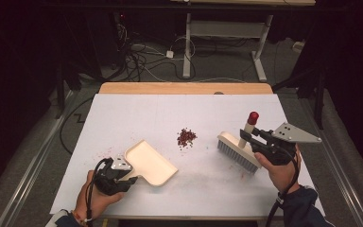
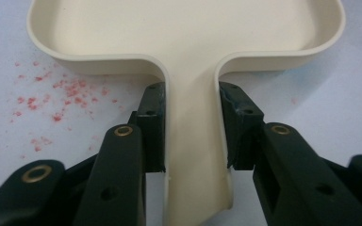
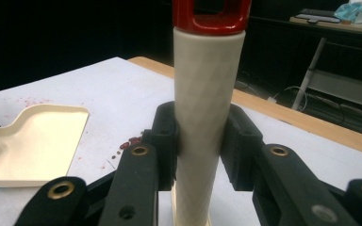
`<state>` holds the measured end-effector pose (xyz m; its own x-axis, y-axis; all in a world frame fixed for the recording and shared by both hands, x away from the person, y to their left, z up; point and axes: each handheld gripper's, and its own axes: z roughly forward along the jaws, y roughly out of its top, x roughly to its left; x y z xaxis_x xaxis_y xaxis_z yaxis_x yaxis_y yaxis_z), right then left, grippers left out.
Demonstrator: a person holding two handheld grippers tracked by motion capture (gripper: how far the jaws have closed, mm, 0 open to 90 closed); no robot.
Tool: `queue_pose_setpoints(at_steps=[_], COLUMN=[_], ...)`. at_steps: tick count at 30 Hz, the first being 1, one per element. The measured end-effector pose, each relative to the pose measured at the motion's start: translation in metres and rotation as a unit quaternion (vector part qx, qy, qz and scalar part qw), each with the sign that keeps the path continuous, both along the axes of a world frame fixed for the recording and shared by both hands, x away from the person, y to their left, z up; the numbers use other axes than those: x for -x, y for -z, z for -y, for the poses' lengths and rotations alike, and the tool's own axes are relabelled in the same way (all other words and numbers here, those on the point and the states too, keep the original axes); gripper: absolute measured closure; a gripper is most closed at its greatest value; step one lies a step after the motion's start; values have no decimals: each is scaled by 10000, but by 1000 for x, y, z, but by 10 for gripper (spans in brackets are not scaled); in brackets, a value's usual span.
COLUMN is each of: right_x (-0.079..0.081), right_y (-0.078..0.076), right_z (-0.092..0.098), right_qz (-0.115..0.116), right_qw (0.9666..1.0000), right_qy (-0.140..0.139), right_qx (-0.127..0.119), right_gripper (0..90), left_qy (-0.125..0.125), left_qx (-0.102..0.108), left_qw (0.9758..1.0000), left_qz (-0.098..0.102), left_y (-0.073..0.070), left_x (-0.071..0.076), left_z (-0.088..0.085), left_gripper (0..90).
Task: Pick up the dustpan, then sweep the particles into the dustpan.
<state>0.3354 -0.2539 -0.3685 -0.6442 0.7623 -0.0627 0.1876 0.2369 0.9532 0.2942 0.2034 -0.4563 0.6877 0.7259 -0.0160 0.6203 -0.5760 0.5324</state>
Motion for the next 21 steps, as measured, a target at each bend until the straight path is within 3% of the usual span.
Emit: queue_pose_setpoints(at_steps=[11,21], right_x=[-1,-15], right_y=[1,1], right_z=[-9,-21], right_qz=[24,36], right_qw=[9999,9999], right_qy=[-90,-146], right_qx=[40,84], right_gripper=[699,699], left_qy=[60,55], left_qx=[-55,-14], left_qw=[10000,10000], left_qz=[-20,-57], left_y=[3,3], left_x=[-1,-1], left_z=[0,0], left_gripper=[641,640])
